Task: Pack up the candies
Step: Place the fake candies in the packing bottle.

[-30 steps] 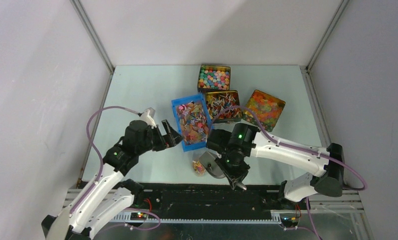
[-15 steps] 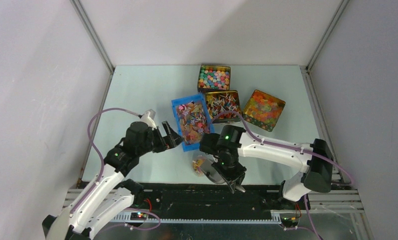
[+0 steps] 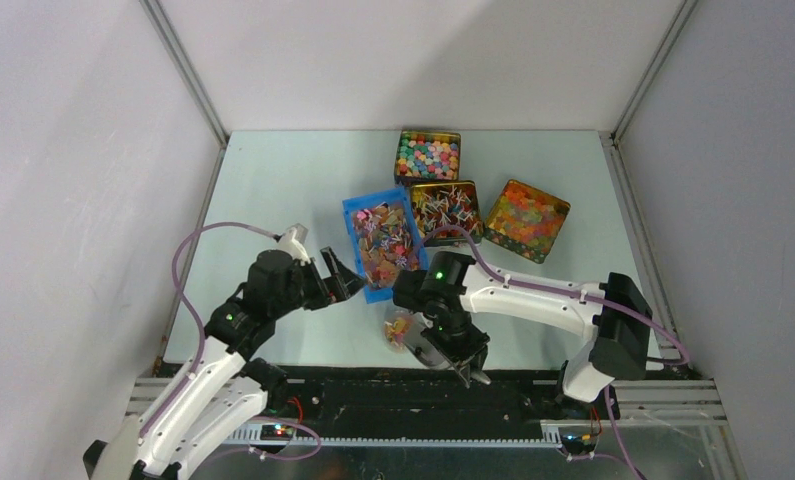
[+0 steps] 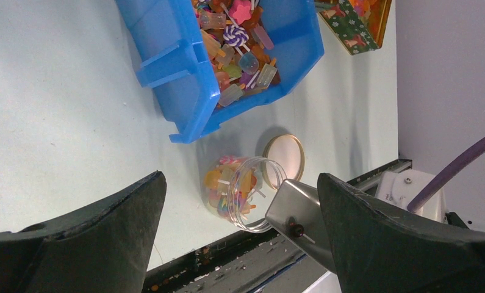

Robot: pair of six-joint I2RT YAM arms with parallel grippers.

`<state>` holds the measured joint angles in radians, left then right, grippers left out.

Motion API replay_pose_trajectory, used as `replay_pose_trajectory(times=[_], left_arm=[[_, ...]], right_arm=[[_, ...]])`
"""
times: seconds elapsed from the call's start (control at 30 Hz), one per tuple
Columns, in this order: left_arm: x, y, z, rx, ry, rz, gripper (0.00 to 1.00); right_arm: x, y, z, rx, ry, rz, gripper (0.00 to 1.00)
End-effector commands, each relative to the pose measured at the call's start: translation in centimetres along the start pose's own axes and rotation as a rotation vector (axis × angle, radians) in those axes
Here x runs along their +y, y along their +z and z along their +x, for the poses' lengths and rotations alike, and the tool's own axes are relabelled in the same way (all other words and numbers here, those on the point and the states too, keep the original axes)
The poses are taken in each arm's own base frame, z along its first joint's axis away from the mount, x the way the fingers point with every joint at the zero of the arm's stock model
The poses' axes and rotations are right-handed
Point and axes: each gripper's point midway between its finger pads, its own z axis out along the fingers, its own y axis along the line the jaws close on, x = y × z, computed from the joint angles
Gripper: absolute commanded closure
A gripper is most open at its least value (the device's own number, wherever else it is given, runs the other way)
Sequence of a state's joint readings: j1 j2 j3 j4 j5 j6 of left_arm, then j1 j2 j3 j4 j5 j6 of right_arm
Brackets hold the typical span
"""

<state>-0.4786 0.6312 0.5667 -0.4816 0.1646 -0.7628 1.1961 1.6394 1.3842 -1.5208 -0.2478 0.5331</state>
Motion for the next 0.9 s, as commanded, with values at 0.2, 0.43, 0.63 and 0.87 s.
replay_pose_trajectory(times=[0.2,0.43,0.63,0.87], left_arm=[[-0.5,-0.1,0.0,-0.009,-0.008,0.028,0.0],[-0.6,-0.3,0.2,-0.001,-0.004,0.032,0.0],[-0.2,-0.3,0.6,0.01,-0.001,0.026,0.0],[-0.1,-0.2,0.7,0.011,-0.006,0.026,0.0]], right_arm=[[-0.3,-1.3,-0.2,-0.006,-0.014,0.075,1.0],[1.1,-1.8,-0.2,0.008,-0.014,0.013,1.0],[2.0,-2.7,0.0,0.015,0.003,-0.091,1.0],[2.5,-3.1,0.6,0.05,0.017,-0.221,1.0]])
